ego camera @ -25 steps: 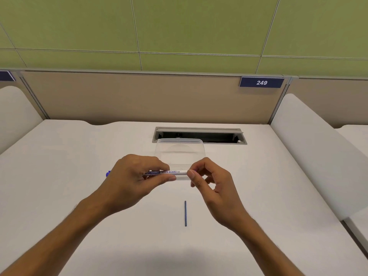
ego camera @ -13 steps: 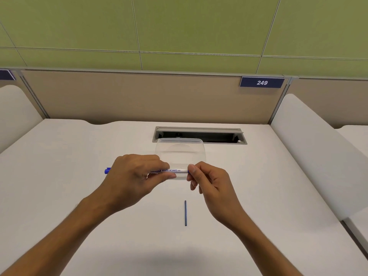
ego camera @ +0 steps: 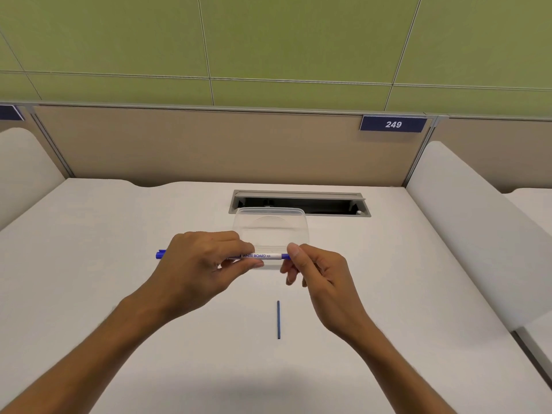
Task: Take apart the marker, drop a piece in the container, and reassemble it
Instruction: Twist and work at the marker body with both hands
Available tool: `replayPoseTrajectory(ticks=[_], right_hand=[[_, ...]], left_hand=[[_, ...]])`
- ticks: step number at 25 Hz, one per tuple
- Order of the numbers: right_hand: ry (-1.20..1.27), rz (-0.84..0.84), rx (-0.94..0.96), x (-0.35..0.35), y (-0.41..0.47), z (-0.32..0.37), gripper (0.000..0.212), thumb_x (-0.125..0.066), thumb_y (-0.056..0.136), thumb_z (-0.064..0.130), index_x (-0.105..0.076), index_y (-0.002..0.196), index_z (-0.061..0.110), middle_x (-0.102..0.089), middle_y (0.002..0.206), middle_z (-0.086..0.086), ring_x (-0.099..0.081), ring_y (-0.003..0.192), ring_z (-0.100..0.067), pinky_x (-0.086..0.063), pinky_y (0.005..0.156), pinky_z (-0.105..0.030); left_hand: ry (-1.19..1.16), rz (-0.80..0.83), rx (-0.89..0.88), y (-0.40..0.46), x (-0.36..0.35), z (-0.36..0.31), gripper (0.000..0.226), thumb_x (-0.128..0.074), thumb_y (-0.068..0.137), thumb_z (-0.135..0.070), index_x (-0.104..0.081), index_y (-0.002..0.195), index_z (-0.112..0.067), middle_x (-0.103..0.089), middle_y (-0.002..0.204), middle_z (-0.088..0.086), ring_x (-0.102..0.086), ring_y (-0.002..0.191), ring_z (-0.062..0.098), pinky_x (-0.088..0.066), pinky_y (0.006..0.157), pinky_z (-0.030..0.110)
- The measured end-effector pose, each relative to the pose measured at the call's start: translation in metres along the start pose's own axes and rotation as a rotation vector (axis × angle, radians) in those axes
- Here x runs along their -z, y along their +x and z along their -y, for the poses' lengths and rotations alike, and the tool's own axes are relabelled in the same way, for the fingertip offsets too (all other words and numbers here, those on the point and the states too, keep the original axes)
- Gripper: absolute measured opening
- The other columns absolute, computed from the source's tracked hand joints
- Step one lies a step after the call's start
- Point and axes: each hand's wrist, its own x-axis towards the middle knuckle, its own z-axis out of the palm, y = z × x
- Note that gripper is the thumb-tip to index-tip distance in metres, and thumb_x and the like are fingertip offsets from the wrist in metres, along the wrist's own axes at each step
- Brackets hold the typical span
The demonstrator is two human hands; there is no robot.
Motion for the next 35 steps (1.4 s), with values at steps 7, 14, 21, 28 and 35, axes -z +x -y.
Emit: replayPoseTrajectory(ticks=[7,14,21,28,35], right_hand=[[0.051,0.047,-0.018,0.001,0.001,-0.002,0.04,-0.05,0.097,0.044,-0.065,0.067,0.023,-0.064,0.061,0.001,-0.058,0.059,-0.008,-0.043,0.06,-0.02],[-0.037,0.063,0.078,0.008,0.0,-0.003,0.007,-0.061,0.096,0.026,-0.067,0.092,0.028,-0.069,0.085,0.016,-0.067,0.085,-0.011,-0.047,0.068,-0.015],[0.002,0.033,-0.01,0.002,0.001,0.002,0.036,-0.05,0.094,0.05,-0.064,0.069,0.028,-0.068,0.069,0.0,-0.06,0.064,-0.003,-0.043,0.061,-0.015],[0.016,0.08,0.008,0.006,0.002,-0.002,0.03,-0.056,0.098,0.035,-0.068,0.074,0.021,-0.067,0.065,0.003,-0.059,0.063,-0.012,-0.044,0.061,-0.026],[0.031,0.03,0.023,0.006,0.0,0.002,0.01,-0.064,0.092,0.032,-0.069,0.084,0.029,-0.071,0.075,0.01,-0.068,0.072,-0.005,-0.046,0.061,-0.015]], left_hand=[[0.165,0.047,-0.115,0.0,0.0,-0.001,0.03,-0.052,0.091,-0.038,-0.072,0.085,-0.017,-0.056,0.061,-0.005,-0.04,0.043,0.015,-0.033,0.036,0.027],[0.065,0.005,-0.037,0.001,0.0,0.003,0.031,-0.051,0.09,-0.044,-0.072,0.084,-0.023,-0.04,0.062,-0.016,-0.035,0.048,0.009,-0.035,0.039,0.03],[0.122,0.024,-0.068,0.0,0.001,-0.001,0.032,-0.05,0.091,-0.042,-0.072,0.084,-0.02,-0.052,0.06,-0.008,-0.035,0.047,0.012,-0.032,0.038,0.028],[0.07,0.031,-0.051,0.0,0.0,0.0,0.03,-0.05,0.091,-0.043,-0.071,0.084,-0.022,-0.043,0.061,-0.014,-0.033,0.049,0.01,-0.032,0.04,0.028],[0.072,0.016,-0.046,0.002,0.003,-0.001,0.03,-0.05,0.091,-0.043,-0.072,0.085,-0.023,-0.04,0.061,-0.015,-0.034,0.048,0.01,-0.032,0.04,0.03]])
